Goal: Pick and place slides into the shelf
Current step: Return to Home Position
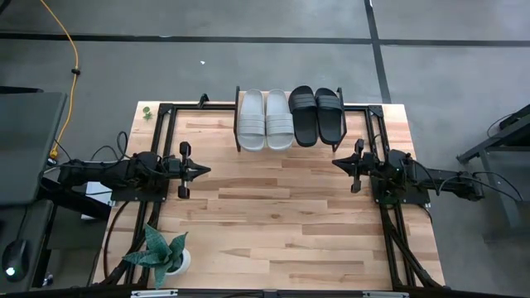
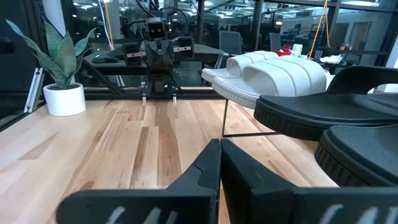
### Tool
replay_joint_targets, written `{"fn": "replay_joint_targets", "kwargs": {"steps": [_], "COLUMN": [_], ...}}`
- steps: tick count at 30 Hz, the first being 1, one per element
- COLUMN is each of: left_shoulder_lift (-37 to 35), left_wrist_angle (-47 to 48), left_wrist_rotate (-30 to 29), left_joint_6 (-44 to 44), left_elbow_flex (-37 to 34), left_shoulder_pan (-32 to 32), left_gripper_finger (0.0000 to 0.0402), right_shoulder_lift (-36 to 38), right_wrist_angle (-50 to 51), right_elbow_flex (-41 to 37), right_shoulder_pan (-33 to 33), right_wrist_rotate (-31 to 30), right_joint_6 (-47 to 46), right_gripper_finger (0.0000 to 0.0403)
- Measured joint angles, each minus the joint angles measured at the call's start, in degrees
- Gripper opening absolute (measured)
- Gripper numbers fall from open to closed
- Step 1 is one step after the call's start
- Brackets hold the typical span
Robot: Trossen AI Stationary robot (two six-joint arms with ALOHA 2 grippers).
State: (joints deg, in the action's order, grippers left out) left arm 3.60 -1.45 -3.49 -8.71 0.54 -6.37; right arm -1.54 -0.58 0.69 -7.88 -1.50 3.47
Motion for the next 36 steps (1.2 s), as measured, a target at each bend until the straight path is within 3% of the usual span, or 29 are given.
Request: {"fn": "replay_joint_targets", "kwargs": {"steps": [36], "left_shoulder_lift": [0.00], "left_wrist_angle": [0.00], "left_wrist_rotate": [-0.15], "left_joint_6": [0.04], "left_elbow_flex": [0.02], "left_shoulder_pan": [0.00], "left_gripper_finger": [0.0001], "right_shoulder_lift": [0.02], "right_wrist_angle": [0.14], "right_elbow_flex": [0.00], "right_shoulder_pan": [-0.02], "right_wrist_rotate": [0.94], "right_joint_6": [-3.48], "right_gripper_finger": [0.0000]}}
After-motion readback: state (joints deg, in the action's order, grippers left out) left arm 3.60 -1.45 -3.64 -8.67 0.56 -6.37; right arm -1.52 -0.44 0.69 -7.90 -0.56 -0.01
